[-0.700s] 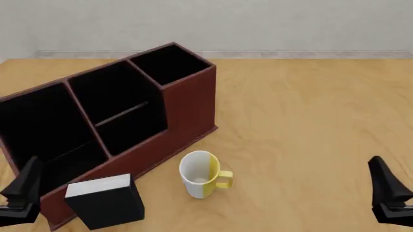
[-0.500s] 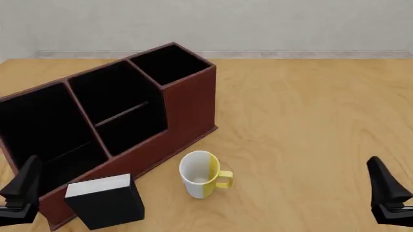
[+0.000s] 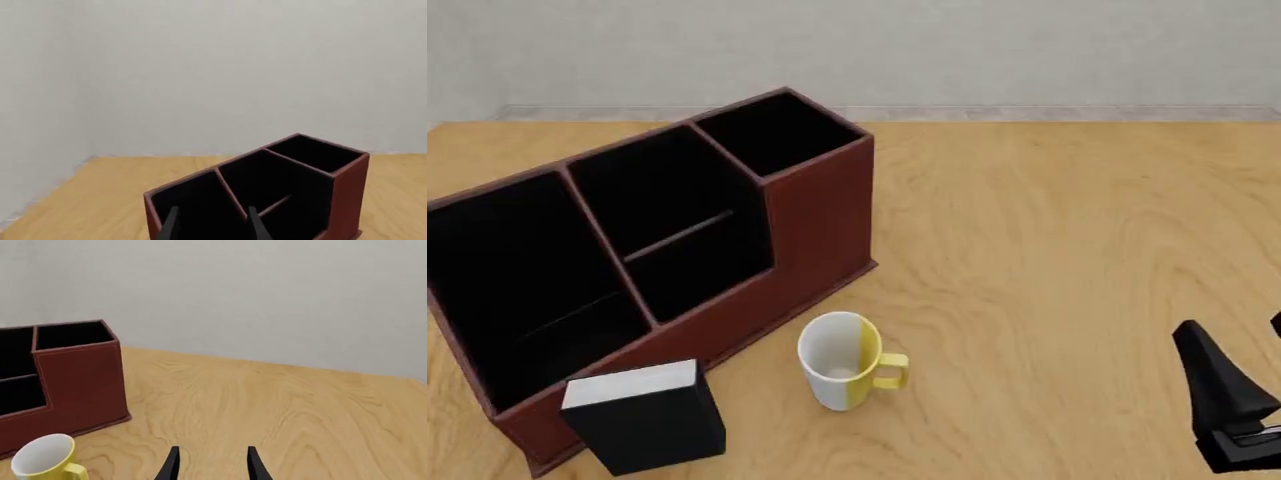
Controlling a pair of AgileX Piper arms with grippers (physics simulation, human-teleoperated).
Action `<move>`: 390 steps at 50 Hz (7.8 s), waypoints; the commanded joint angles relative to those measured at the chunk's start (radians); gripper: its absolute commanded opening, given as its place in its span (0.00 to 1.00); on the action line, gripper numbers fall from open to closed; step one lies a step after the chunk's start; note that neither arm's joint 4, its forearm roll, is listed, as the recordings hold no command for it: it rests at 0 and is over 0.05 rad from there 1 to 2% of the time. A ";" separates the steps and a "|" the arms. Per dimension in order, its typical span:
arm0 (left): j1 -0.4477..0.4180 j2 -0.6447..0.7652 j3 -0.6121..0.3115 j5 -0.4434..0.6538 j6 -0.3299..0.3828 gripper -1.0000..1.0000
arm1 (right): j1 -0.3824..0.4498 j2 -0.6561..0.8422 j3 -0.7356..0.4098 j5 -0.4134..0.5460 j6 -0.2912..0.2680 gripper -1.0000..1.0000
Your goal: Pick up the book and place it in the right compartment of the caddy.
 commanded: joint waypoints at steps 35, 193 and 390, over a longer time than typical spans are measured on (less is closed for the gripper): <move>0.085 -0.001 -0.400 0.176 0.002 1.00 | 0.599 0.491 -0.408 0.080 -0.174 1.00; 0.147 -0.001 -0.263 0.069 0.042 1.00 | 1.027 1.837 -1.123 0.038 -0.177 1.00; -0.316 -0.001 -0.138 0.245 0.087 1.00 | 0.754 1.302 -1.764 0.886 -0.179 0.00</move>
